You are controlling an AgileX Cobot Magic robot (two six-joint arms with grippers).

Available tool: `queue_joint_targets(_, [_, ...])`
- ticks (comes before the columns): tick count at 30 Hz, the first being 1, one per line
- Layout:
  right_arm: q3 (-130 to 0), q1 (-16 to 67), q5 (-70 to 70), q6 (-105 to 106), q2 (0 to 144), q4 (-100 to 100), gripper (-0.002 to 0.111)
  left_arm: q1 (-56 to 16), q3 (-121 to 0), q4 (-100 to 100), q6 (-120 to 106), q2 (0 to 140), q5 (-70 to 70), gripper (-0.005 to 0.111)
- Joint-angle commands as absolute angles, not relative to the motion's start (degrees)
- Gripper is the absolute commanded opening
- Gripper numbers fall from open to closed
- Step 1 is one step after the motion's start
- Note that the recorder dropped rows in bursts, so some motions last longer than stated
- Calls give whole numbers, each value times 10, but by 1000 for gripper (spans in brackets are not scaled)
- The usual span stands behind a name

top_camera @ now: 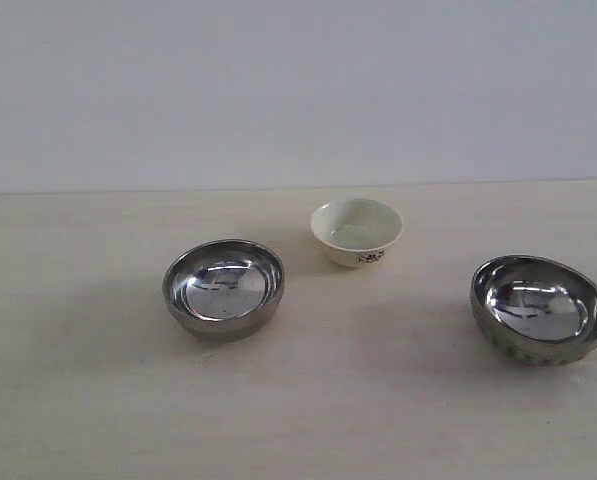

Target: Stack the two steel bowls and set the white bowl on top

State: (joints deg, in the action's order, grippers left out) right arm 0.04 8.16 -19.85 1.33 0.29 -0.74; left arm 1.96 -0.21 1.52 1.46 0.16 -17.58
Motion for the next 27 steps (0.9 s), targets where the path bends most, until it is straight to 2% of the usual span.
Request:
queue_joint_targets(1, [0,80,-196,14,0,-7,0,22,0,11,22,0,-177,4])
queue_joint_targets(21, [0,80,-196,14,0,-7,0,22,0,15,22,0,-175,4])
queue_joint_targets(27, [0,80,-196,14,0,-7,0,22,0,50,5,0,-93,4])
